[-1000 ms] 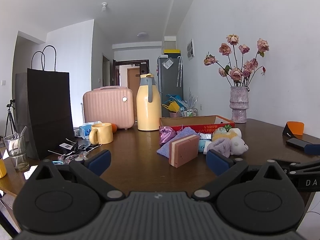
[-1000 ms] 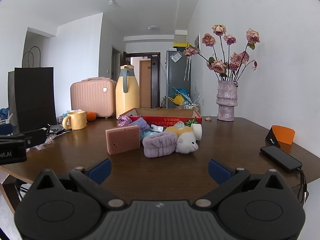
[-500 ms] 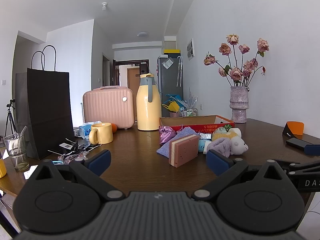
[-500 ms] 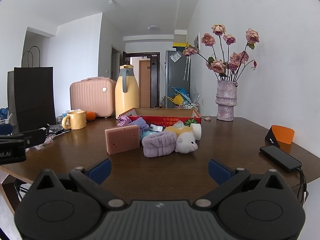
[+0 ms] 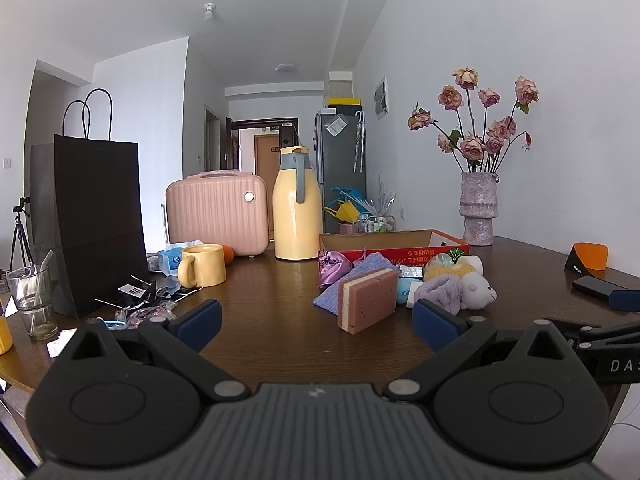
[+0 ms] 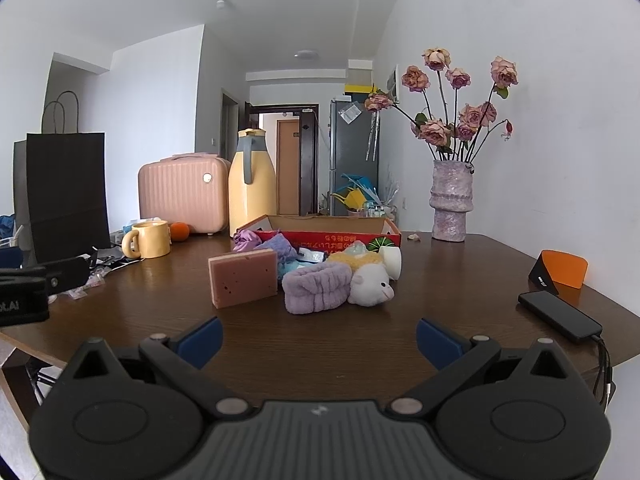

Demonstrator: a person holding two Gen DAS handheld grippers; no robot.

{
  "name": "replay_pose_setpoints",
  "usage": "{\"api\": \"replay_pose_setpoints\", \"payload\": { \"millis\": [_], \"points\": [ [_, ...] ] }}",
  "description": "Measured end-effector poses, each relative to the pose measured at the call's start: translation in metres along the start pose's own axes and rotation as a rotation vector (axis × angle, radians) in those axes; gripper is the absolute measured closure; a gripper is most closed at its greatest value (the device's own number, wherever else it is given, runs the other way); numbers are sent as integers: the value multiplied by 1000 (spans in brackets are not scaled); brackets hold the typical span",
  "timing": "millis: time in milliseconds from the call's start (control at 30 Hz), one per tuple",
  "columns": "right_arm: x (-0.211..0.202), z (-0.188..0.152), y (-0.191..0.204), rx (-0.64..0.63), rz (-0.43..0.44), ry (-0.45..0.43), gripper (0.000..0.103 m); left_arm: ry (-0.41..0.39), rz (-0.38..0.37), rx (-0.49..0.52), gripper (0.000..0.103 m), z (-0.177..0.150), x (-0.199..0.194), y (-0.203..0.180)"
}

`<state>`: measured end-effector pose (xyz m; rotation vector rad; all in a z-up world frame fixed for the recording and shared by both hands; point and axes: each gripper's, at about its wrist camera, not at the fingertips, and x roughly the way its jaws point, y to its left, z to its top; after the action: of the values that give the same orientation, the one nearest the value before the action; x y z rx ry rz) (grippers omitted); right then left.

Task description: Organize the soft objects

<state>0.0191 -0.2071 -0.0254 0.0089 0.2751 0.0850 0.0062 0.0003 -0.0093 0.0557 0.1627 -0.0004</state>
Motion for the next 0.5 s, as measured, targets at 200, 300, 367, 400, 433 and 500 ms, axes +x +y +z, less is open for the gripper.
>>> {"api": "replay_pose_setpoints", "payload": {
  "millis": [200, 300, 367, 400, 433, 500],
  "points": [
    [0, 0, 1, -1, -1, -3, 0, 1, 0, 0, 0, 0, 0, 0],
    [0, 0, 2, -1, 1, -1, 0, 0, 0, -1, 0, 0, 0, 0],
    [0, 0, 1, 4, 5, -1, 0, 1, 1, 0, 0, 0, 0, 0],
    [0, 0, 1, 6, 5, -2, 0, 2, 1, 0, 0, 0, 0, 0],
    [0, 0, 0, 7, 3, -2, 0, 3, 1, 0, 0, 0, 0, 0],
    [0, 0, 0, 8, 2, -1, 0, 7, -1, -2, 0, -1, 1, 0]
  ]
}}
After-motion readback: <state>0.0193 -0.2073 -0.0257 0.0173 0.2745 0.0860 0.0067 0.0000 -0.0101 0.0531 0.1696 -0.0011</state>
